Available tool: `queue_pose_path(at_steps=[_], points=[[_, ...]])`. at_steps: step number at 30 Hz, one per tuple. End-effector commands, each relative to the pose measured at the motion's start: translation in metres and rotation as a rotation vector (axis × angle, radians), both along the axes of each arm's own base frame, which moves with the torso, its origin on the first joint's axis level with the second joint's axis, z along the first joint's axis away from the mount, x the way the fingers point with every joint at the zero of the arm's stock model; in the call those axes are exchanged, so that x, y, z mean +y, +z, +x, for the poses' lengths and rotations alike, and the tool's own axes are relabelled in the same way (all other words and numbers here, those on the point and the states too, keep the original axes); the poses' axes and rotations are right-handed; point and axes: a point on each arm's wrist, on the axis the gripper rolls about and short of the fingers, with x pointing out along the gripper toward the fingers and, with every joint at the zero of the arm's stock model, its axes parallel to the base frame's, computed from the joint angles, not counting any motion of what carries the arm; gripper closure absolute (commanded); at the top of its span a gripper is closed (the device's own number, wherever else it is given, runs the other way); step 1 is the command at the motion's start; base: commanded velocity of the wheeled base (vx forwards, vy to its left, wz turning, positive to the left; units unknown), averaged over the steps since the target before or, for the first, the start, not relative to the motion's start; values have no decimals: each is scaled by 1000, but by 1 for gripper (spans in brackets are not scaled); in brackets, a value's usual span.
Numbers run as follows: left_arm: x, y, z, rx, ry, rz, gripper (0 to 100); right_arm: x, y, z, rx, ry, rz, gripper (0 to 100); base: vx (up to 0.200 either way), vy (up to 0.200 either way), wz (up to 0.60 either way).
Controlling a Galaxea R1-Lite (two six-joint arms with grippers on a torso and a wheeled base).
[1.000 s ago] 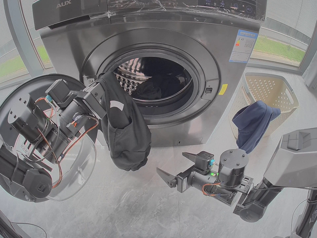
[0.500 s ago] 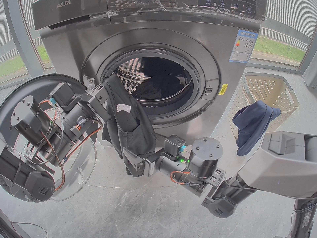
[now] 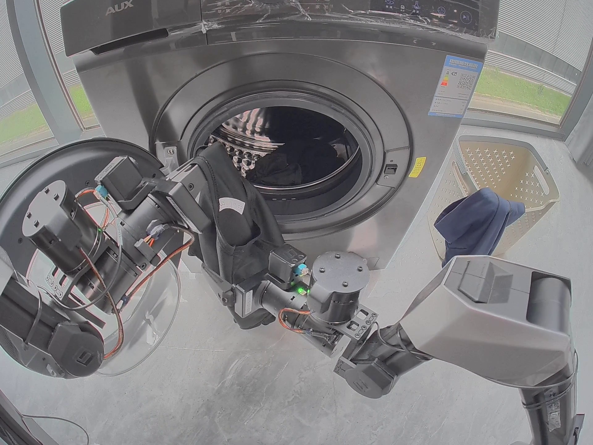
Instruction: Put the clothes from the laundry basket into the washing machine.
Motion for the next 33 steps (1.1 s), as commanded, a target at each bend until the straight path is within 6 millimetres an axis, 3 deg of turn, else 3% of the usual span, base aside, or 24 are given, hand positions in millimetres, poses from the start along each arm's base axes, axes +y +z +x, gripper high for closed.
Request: queue_pose_path(at_steps=[1, 2, 3, 9, 12, 15, 19, 22, 25, 32, 33], points=[[0, 0, 0, 0, 1, 0, 100, 3, -13, 13, 0, -35, 4, 0, 0, 0, 0], [0, 0, 0, 0, 1, 0, 100, 4, -12, 13, -3, -46, 11, 0, 0, 0, 0], [0, 0, 0, 0, 1, 0, 100, 4, -10, 15, -8, -52, 18, 100, 0, 0, 0], [1, -3, 3, 9, 8, 5, 100, -4, 0, 13, -13, -64, 25, 100, 0, 0, 0], [0, -7, 6, 21, 10, 11, 100, -20, 15, 1, -4, -69, 15, 100, 0, 0, 0], [0, -8, 7, 26, 13, 13, 100, -36, 26, -6, 1, -83, 6, 100, 0, 0, 0], [2, -8, 7, 27, 15, 14, 100, -80, 42, -14, 5, -143, -37, 100, 0, 0, 0], [2, -8, 7, 27, 14, 13, 100, -101, 45, -21, 18, -163, -57, 100, 0, 0, 0], [1, -10, 7, 32, 12, 15, 100, -109, 48, -21, 7, -176, -37, 100, 0, 0, 0], [-1, -10, 4, 33, 3, 15, 100, -105, 47, -20, -8, -169, -22, 100, 0, 0, 0], [-1, -9, 4, 32, 2, 15, 100, -103, 46, -20, -5, -167, -22, 0, 0, 0, 0]])
